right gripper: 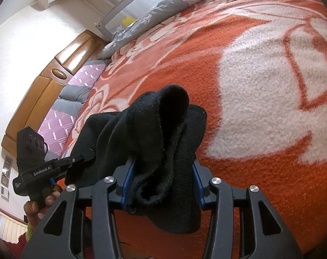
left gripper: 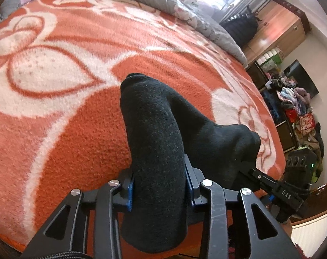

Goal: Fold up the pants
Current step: 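Grasp the pants end with the left gripper while the right gripper grasps the other end, then press the held ends onto the bundle and open both grippers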

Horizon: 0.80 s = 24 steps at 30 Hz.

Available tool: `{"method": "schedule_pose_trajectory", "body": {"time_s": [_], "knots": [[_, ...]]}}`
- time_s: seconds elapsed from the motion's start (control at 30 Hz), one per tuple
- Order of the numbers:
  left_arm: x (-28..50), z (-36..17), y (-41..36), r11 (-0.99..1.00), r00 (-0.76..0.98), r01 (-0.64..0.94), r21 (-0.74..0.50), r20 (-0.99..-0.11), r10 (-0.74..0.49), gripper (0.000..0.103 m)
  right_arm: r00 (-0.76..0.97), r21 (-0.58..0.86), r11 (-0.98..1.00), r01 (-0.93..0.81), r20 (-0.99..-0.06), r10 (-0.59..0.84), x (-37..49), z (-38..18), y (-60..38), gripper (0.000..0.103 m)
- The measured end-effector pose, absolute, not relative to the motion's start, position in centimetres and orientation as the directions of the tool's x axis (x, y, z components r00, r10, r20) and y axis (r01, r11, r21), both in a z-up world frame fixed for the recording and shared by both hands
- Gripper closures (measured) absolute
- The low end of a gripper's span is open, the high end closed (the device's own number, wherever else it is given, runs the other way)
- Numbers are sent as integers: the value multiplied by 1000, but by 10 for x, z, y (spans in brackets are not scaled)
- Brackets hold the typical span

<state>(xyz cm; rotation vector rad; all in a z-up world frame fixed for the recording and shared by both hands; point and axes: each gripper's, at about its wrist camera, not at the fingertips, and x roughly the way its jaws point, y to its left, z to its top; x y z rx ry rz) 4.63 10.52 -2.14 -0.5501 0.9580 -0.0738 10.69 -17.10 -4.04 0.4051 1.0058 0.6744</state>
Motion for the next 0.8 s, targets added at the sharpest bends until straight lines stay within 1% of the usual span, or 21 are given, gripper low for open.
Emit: {"method": "schedule_pose_trajectory", "body": {"time_s": [0.33, 0.57, 0.8], "knots": [[39, -3, 132, 851, 632, -217, -479, -733, -251, 67, 357, 583, 707, -401, -612, 706, 126, -20, -145, 56], [38, -5, 162, 830, 641, -287, -479, -740, -205, 67, 325, 567, 687, -454, -613, 721, 146, -18, -106, 56], [54, -6, 188, 834, 643, -331, -441, -752, -142, 67, 294, 561, 672, -483, -620, 728, 173, -23, -67, 56]]}}
